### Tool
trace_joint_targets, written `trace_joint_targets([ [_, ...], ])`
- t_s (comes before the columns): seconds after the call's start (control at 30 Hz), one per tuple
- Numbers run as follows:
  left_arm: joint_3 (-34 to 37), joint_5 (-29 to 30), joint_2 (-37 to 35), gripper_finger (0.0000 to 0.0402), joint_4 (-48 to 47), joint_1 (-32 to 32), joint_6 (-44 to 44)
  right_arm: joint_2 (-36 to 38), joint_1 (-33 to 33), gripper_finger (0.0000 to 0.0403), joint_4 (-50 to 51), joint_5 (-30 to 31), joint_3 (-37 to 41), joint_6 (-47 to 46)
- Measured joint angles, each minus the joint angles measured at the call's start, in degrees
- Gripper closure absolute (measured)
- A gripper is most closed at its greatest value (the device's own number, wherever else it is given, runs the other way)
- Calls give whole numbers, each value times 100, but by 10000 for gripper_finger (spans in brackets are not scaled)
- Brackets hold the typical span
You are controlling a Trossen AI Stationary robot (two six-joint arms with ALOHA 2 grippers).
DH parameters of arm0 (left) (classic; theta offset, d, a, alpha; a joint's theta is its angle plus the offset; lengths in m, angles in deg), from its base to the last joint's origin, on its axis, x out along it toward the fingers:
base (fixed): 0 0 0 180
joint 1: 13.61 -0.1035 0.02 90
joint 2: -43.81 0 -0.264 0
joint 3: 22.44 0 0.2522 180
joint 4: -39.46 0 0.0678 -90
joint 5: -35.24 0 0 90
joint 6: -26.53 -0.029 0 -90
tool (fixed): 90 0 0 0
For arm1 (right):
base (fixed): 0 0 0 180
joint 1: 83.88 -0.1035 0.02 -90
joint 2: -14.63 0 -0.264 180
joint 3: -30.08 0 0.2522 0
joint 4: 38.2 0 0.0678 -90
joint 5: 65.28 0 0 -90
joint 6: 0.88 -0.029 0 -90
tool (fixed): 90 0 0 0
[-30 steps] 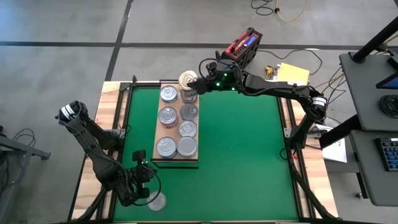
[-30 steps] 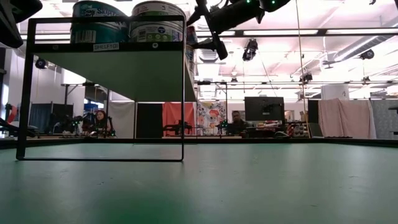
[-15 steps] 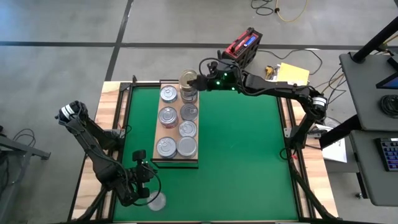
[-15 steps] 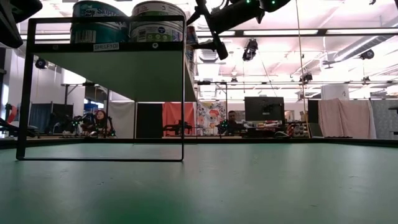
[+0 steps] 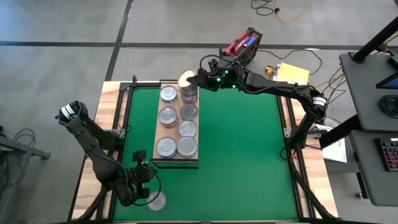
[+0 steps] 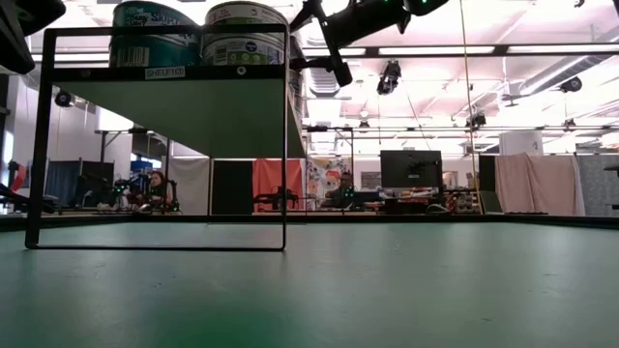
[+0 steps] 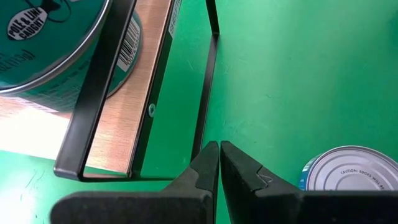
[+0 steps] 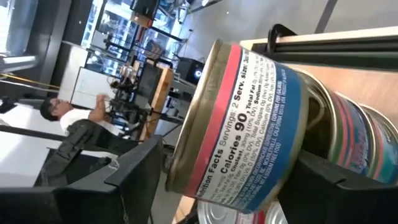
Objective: Stack canned seafood by type on shelf
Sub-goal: Stack the blue and pink tuna can on top of the blue and pink tuna cans on the shelf
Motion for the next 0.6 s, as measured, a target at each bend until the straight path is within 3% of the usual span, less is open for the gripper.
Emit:
trace_joint_targets([
  [0.23, 0, -2, 0, 402, 0, 0, 0, 0, 55, 132, 592, 22, -213, 97],
  [0.6, 0, -1, 4, 402, 0, 0, -2, 0, 51, 151, 583, 17, -213, 47],
])
